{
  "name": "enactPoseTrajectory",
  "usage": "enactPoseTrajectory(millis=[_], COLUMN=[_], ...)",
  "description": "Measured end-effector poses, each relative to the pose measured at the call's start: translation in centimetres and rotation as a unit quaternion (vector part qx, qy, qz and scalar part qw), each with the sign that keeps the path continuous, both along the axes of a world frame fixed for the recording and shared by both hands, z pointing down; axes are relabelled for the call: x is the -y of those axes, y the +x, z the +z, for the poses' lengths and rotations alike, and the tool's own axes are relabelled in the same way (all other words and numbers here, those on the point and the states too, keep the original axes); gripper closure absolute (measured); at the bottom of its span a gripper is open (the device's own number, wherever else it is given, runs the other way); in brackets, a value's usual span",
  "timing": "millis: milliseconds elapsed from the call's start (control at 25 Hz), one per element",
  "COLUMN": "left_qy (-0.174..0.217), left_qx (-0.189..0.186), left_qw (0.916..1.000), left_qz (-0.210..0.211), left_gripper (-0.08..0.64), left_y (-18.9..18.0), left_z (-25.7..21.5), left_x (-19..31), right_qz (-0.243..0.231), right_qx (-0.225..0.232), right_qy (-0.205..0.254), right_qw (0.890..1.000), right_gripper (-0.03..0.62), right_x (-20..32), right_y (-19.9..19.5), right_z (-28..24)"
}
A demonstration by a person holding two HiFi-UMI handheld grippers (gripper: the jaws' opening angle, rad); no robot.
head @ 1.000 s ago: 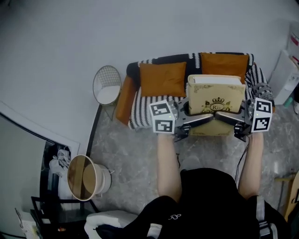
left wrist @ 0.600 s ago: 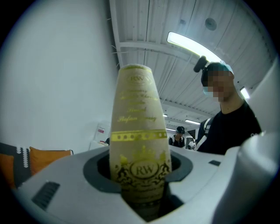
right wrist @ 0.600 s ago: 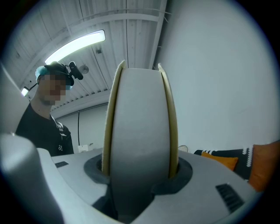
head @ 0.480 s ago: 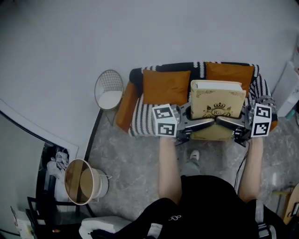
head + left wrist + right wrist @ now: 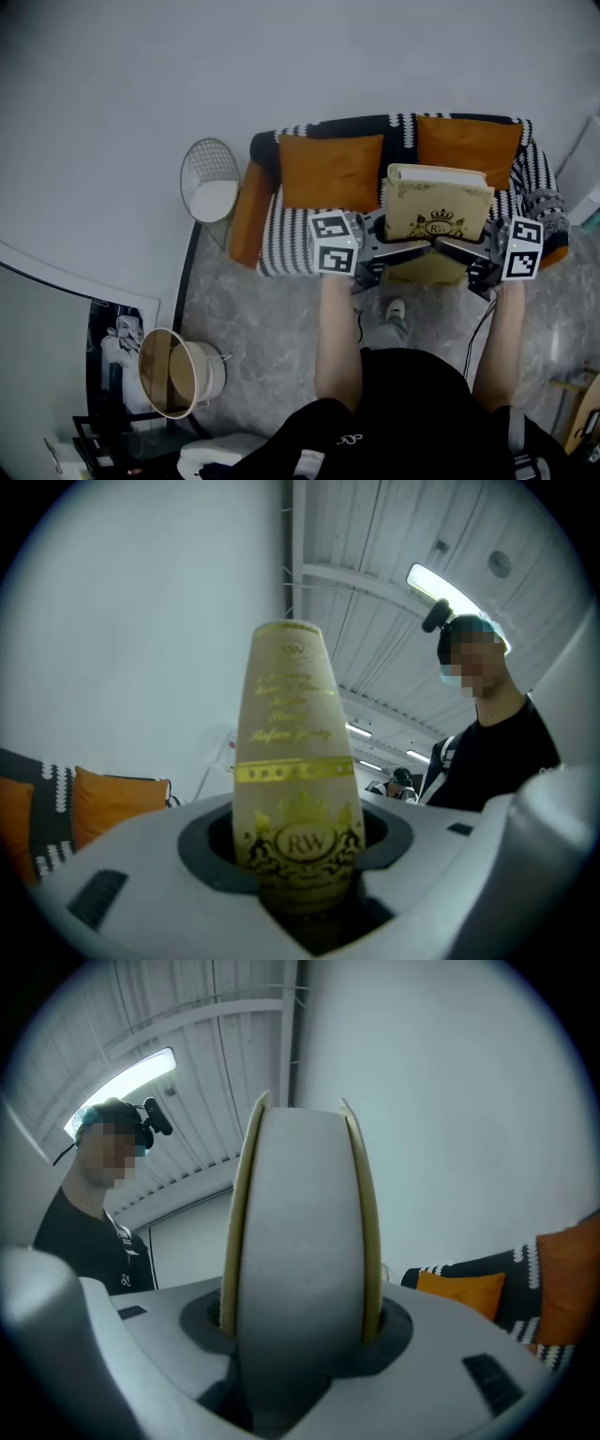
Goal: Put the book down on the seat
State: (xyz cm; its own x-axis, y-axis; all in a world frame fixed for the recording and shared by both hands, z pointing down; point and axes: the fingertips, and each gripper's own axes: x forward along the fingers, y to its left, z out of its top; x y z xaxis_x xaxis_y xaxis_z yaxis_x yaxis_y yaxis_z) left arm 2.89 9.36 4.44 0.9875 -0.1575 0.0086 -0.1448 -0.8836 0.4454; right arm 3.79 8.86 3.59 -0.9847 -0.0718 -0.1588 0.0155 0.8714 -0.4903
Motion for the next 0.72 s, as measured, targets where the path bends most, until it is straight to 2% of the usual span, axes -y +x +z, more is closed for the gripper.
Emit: enactPoseTrajectory(millis=[240,360,720], left_qy=[-0.044,-0.063,-0.046], left_qx=[-0.013,-0.010,0.000], left_qw=[0.9989,0.9978,0.9987], left_qz=[0.010,0.018,0.023], left_gripper=[0.328,0.328,0.328], left_y=[-0.7,-1.2,-1.4], left_z=[-0.1,0.7,1.5], left_x=[0.6,3.0,4.4], right_qz=[0.021,0.031,0.052], right_qx=[-0.012,-0.010,0.001], right_qy=[-0.040,-0.060,-0.040], right_qw=[0.999,0.998,0.998], right_gripper=[0.365,0.365,0.365], right_x=[0.7,3.0,4.4], right_y=[-0.5,-1.0,-1.2], right_z=[-0.2,0.6,1.4])
